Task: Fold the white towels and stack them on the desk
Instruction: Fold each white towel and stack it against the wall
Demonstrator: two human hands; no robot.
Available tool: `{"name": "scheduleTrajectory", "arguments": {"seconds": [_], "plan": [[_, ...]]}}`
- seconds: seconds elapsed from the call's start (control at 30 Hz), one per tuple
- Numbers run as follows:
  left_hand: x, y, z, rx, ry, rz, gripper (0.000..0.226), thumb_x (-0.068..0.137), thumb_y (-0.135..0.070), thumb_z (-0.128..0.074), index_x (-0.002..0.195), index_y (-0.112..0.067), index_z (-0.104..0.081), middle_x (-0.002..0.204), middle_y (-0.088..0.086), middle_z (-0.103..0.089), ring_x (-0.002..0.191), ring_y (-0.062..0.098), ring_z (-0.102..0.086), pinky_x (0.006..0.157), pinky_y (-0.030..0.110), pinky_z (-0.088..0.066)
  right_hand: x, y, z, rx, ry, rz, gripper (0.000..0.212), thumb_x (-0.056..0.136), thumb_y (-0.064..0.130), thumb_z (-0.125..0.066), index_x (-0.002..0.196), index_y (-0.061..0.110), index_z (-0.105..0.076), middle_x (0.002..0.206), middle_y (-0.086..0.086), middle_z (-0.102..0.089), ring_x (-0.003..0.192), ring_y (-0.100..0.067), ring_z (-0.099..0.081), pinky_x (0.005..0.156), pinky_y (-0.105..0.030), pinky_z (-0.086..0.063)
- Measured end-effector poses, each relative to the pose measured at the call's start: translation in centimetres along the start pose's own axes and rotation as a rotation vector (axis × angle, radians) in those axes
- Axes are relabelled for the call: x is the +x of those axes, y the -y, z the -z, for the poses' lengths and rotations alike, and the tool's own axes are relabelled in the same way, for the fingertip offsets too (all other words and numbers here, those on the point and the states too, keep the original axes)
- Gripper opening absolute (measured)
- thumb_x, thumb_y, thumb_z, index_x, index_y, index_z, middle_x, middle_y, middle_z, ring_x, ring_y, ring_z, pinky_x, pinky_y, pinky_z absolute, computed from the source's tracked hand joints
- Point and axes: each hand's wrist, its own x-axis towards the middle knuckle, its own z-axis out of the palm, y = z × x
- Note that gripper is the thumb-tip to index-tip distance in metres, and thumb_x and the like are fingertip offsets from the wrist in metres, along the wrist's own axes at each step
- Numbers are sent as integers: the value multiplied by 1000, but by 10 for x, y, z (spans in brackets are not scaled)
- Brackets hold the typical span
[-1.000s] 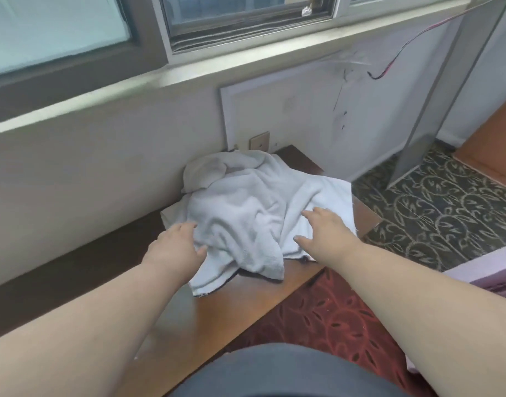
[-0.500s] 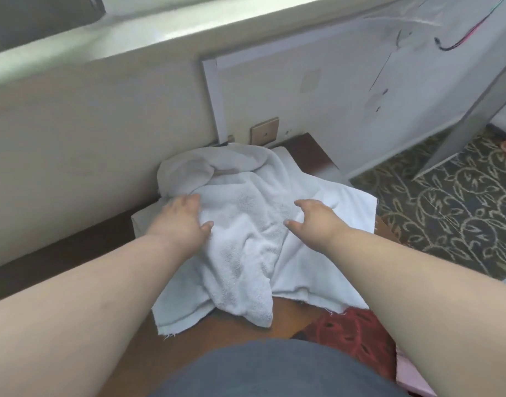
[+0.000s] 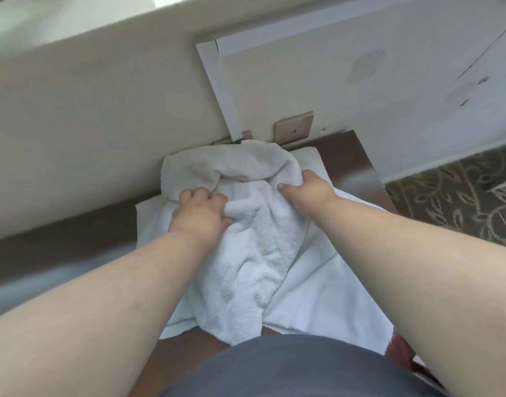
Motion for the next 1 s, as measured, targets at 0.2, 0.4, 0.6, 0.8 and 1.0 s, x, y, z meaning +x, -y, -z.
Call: {"name": "scheduleTrajectory", "arguments": {"seconds": [0.2,0.4,0.6,0.8,1.0], "plan": [[-5,12,12,279,-97,-178,61,74,-85,-31,96,-33,-55,95,-9,-57,102,21,-49,94,40,-21,-13,1,-14,186,-91,98,13,83,29,-56,82,26,-43,81,3,-58,72,-12,-54,57,-25,-37],[-1,17,41,59,-366,-277,44,82,-63,-51,108,-29,-59,109,2,-60,108,28,-49,96,40,-22,-35,2,-27,76,-93,358,10,76,25,-54,80,28,-45,81,4,-55,72,-11,-54,59,-22,-38],[35,-25,80,213,-126,-514,61,81,-41,-67,138,-28,-48,146,1,-41,135,27,-31,105,36,-26,-47,2,-30,-178,-95,522,17,77,24,-60,87,20,-46,96,-1,-48,87,-21,-51,76,-31,-43],[21,-2,76,-57,-173,-420,29,82,-22,-64,111,-23,-58,107,5,-60,100,29,-53,79,33,-36,-58,3,-29,-15,-62,402,28,77,43,-67,91,31,-45,88,11,-58,78,-8,-58,66,-26,-43],[-8,12,77,-265,-314,-367,31,88,-21,-57,118,-26,-57,106,0,-55,106,26,-45,82,25,-29,-71,35,-38,231,72,296,16,80,31,-55,95,29,-60,83,12,-64,81,-10,-59,63,-19,-43]]}}
